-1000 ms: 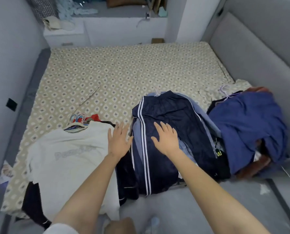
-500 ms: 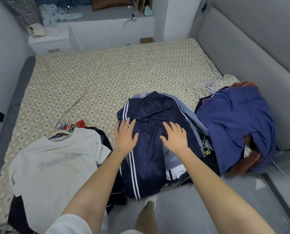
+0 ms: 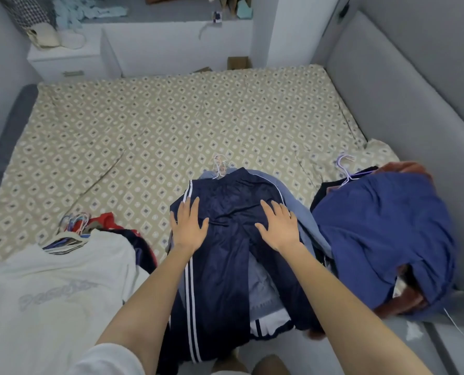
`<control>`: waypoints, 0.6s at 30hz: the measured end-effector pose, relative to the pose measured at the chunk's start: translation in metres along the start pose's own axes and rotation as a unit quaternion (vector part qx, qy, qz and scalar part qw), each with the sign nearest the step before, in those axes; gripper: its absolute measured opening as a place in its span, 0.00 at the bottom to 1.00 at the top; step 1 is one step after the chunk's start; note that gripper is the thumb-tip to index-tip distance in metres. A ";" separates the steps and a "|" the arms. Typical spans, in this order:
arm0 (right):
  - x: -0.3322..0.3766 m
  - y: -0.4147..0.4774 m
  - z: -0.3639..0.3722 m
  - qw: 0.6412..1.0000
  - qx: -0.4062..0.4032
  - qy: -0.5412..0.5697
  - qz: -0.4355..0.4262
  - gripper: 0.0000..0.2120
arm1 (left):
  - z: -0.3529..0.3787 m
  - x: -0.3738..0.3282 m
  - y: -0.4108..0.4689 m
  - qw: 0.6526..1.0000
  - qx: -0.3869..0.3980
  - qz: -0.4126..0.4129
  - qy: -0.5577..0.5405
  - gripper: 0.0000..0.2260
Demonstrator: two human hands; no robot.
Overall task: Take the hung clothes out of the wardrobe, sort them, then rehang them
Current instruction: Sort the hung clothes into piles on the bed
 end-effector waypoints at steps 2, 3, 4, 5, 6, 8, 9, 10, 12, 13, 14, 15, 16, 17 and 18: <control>-0.002 0.019 -0.002 1.000 0.002 -0.004 -0.002 0.32 | 0.003 0.002 0.013 1.000 0.000 -0.021 -0.014 0.29; -0.002 0.027 -0.002 1.000 0.006 -0.006 -0.006 0.32 | 0.003 0.003 0.018 1.000 -0.003 -0.026 -0.017 0.29; -0.002 0.036 -0.002 1.000 0.010 -0.010 -0.009 0.32 | 0.005 0.005 0.024 0.999 -0.006 -0.030 -0.017 0.29; 0.001 0.045 -0.003 1.000 0.014 -0.012 -0.015 0.32 | 0.006 0.007 0.030 0.999 -0.007 -0.036 -0.016 0.29; 0.003 0.055 -0.002 1.000 0.019 -0.012 -0.019 0.32 | 0.008 0.010 0.036 0.999 -0.004 -0.043 -0.018 0.29; 0.008 0.076 0.001 0.999 0.025 -0.013 -0.027 0.32 | 0.016 0.016 0.050 0.998 -0.002 -0.051 -0.024 0.29; 0.011 0.084 0.002 0.999 0.024 -0.011 -0.032 0.32 | 0.017 0.018 0.055 0.998 -0.006 -0.050 -0.023 0.29; 0.014 0.096 0.007 0.999 0.031 -0.007 -0.037 0.32 | 0.022 0.021 0.063 0.998 -0.006 -0.052 -0.023 0.29; 0.021 0.121 0.019 0.998 0.042 -0.003 -0.048 0.32 | 0.034 0.029 0.079 0.998 -0.007 -0.059 -0.020 0.29; 0.025 0.133 0.027 0.997 0.050 -0.005 -0.054 0.32 | 0.042 0.034 0.086 0.998 -0.007 -0.066 -0.021 0.28; 0.028 0.145 0.035 0.997 0.058 -0.005 -0.057 0.32 | 0.050 0.039 0.093 0.997 -0.005 -0.072 -0.022 0.28; 0.032 0.156 0.043 0.996 0.063 -0.005 -0.061 0.32 | 0.059 0.045 0.101 0.997 -0.002 -0.073 -0.020 0.27; 0.035 0.168 0.051 0.996 0.065 -0.007 -0.065 0.32 | 0.068 0.050 0.108 0.997 0.002 -0.074 -0.014 0.26; 0.038 0.180 0.059 0.995 0.066 -0.008 -0.070 0.32 | 0.077 0.056 0.116 0.997 0.006 -0.074 -0.007 0.26; 0.041 0.192 0.068 0.995 0.067 -0.007 -0.074 0.32 | 0.086 0.063 0.123 0.997 0.009 -0.076 -0.001 0.26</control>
Point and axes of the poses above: each hand's wrist, its own y-axis towards the middle knuckle, its own z-axis out of the palm, x = y × z, the point moved 8 cm from there along y, towards the middle knuckle, and after that the axes turned 13 degrees about z, right-handed, at the moved point
